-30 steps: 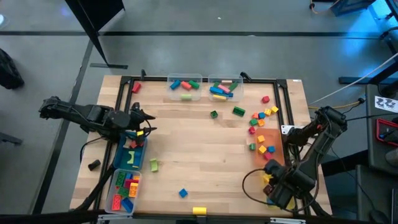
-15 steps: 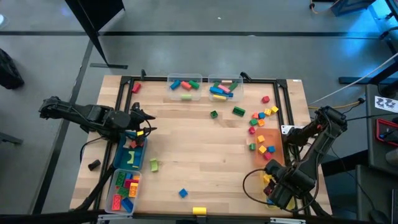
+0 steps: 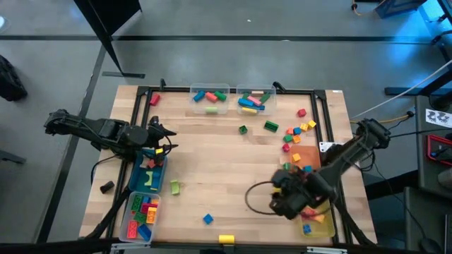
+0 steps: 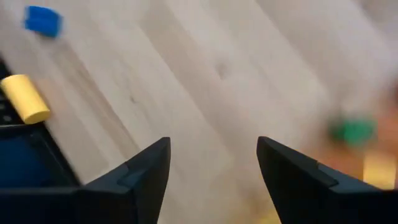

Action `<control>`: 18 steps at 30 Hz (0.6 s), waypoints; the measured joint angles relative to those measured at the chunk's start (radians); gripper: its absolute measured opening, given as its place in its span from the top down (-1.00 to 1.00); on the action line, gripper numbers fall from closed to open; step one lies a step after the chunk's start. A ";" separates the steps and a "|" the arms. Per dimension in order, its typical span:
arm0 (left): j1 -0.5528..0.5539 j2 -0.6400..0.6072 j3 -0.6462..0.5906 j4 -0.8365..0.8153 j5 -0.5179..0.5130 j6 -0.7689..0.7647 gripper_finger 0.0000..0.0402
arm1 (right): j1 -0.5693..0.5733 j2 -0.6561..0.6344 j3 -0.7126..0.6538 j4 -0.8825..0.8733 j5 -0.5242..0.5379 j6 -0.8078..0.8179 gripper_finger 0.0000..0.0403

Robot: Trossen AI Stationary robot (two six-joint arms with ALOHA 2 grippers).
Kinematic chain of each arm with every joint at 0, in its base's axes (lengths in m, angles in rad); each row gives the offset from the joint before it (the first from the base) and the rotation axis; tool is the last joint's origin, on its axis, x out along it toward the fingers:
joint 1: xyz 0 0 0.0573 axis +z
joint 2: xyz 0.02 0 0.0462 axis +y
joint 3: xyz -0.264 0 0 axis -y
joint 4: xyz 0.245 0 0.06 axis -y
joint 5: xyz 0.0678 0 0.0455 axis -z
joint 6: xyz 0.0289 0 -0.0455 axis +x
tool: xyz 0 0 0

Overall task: Sort blocks by size
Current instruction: Put the green game piece into the yellow bin

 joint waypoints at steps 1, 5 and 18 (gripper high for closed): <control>0.000 0.000 0.000 0.000 0.000 0.000 -0.08 | -0.020 0.005 0.000 0.032 0.009 -0.102 -0.18; 0.000 0.000 0.000 0.000 0.000 0.000 -0.08 | -0.091 0.045 0.000 0.069 0.004 -0.478 -0.18; 0.000 0.000 0.000 0.000 0.000 0.000 -0.08 | -0.342 0.221 0.000 -0.286 -0.152 -0.835 -0.18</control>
